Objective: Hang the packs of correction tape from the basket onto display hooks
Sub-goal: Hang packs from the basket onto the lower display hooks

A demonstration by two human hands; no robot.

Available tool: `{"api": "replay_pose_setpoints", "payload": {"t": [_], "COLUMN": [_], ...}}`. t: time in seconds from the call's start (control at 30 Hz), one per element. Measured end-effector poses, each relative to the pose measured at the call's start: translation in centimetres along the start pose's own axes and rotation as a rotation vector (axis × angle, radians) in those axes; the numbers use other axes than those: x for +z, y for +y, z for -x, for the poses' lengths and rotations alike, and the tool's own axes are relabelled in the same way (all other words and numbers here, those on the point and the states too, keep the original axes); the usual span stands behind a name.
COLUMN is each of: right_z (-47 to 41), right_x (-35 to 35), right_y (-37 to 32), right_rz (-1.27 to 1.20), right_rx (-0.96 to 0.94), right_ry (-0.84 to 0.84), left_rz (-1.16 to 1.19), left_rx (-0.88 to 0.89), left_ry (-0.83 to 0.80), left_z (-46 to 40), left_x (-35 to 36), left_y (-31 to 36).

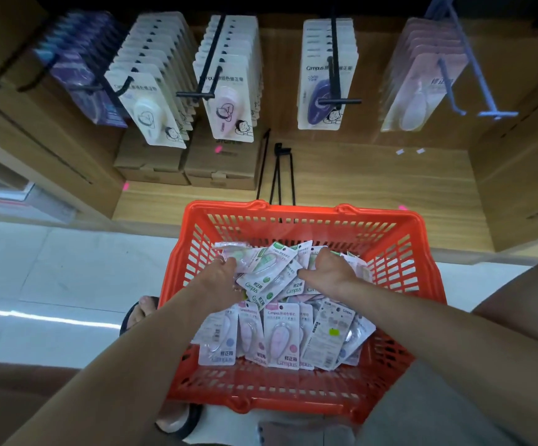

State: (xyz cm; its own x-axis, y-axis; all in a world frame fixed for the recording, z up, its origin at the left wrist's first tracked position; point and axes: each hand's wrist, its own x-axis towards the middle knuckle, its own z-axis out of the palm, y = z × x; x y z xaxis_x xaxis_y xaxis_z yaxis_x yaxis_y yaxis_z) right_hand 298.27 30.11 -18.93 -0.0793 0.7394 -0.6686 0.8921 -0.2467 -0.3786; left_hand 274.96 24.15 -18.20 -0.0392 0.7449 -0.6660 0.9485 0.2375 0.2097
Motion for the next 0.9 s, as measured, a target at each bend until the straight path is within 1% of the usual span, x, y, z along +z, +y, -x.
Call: {"api": "replay_pose_setpoints", "payload": {"t": [0.07, 0.13, 0.2, 0.27, 0.33, 0.4, 0.5, 0.6, 0.73, 0.87, 0.9], "right_z": [0.1, 0.3, 1.0, 2.1, 3.4, 4.1, 4.4, 4.4, 4.2, 4.2, 4.2], "right_x": [-0.3, -0.3, 0.2, 1.3, 2.4, 3.5, 4.8, 6.1, 6.6, 6.1, 6.0], "right_y": [0.1, 0.2, 0.3, 0.5, 0.8, 1.5, 2.3, 2.3, 2.3, 2.2, 2.1], "right_rz": [0.044, 0.098, 0.134, 0.277, 0.474, 0.543, 0.452, 0.379, 0.245, 0.025, -0.011], "right_rx": [-0.01, -0.045, -0.074, -0.135, -0.24, -0.297, -0.3, -0.334, -0.303, -0.278, -0.265], "right_ry": [-0.011, -0.078, -0.177, -0.243, -0.216, -0.162, -0.109, -0.081, -0.084, -0.246, -0.255], "left_rz": [-0.098, -0.164, -0.158, -0.141, -0.131, -0.147, -0.286, -0.276, 0.034, 0.233, 0.292], "left_rx": [0.011, 0.041, 0.085, 0.127, 0.141, 0.142, 0.18, 0.206, 0.244, 0.276, 0.284], "left_ry": [-0.031, -0.072, -0.114, -0.125, -0.086, -0.021, 0.049, 0.056, -0.005, 0.017, 0.036], "left_z": [0.3, 0.7, 0.8, 1.0, 1.3, 1.5, 1.4, 1.7, 2.2, 2.7, 2.9], "left_x": [1.0, 2.0, 3.5, 5.0, 6.2, 6.6, 6.6, 6.3, 6.4, 6.4, 6.2], "left_y": [-0.2, -0.3, -0.2, 0.0, 0.4, 0.8, 0.4, -0.3, -0.9, -1.7, -1.8]}}
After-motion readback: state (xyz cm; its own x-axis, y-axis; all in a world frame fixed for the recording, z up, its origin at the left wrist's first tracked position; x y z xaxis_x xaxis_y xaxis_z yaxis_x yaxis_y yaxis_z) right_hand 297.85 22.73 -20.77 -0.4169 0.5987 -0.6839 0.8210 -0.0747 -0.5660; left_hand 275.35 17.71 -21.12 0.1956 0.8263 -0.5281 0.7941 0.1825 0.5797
